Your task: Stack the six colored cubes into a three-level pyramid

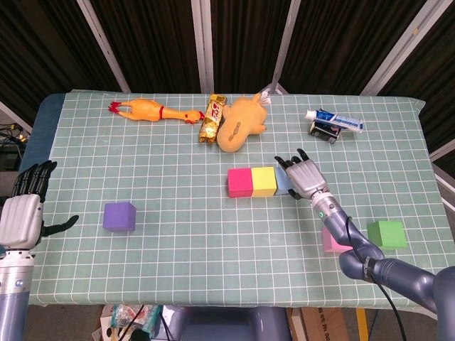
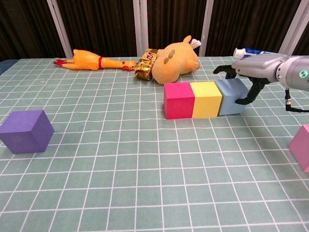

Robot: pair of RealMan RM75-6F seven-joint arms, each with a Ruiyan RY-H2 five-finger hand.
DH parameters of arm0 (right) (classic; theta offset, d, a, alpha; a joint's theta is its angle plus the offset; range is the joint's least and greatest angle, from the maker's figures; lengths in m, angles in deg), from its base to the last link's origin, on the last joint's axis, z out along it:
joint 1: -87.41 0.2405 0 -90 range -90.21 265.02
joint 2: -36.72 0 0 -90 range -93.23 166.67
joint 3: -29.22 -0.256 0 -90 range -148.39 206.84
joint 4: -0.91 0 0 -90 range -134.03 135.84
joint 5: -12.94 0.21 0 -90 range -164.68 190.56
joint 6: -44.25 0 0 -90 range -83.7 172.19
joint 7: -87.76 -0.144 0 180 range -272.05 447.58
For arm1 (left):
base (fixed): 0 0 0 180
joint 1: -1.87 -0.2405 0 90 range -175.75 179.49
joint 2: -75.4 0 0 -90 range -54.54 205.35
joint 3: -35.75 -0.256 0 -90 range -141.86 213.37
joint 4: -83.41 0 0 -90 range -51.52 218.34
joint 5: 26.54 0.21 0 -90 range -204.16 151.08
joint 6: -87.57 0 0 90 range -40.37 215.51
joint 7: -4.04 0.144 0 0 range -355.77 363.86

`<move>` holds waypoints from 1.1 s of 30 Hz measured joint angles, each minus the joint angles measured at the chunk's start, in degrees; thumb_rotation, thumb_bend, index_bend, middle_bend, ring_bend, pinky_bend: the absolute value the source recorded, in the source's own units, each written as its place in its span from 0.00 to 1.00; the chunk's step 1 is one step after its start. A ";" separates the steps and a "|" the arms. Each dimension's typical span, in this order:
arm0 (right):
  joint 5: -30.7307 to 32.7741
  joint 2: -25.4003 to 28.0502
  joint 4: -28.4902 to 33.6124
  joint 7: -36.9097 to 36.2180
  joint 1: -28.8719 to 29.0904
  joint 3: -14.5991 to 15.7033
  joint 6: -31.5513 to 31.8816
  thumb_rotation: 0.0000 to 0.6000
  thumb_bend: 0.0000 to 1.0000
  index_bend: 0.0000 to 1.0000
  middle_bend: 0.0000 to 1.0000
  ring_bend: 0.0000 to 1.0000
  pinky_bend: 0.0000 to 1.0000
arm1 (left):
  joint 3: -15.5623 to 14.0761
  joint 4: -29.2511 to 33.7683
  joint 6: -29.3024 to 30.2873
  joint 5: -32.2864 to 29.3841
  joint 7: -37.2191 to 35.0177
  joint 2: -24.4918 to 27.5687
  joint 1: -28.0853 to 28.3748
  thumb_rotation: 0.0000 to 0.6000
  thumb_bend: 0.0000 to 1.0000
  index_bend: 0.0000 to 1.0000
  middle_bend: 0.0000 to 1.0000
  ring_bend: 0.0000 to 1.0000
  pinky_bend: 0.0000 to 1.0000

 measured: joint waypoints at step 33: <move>7.53 -0.57 1.65 7.64 1.97 0.47 0.87 1.00 0.39 0.00 0.36 0.20 0.02 | 0.24 0.08 -0.87 0.04 -0.58 0.30 -0.33 1.00 0.10 0.00 0.04 0.00 0.03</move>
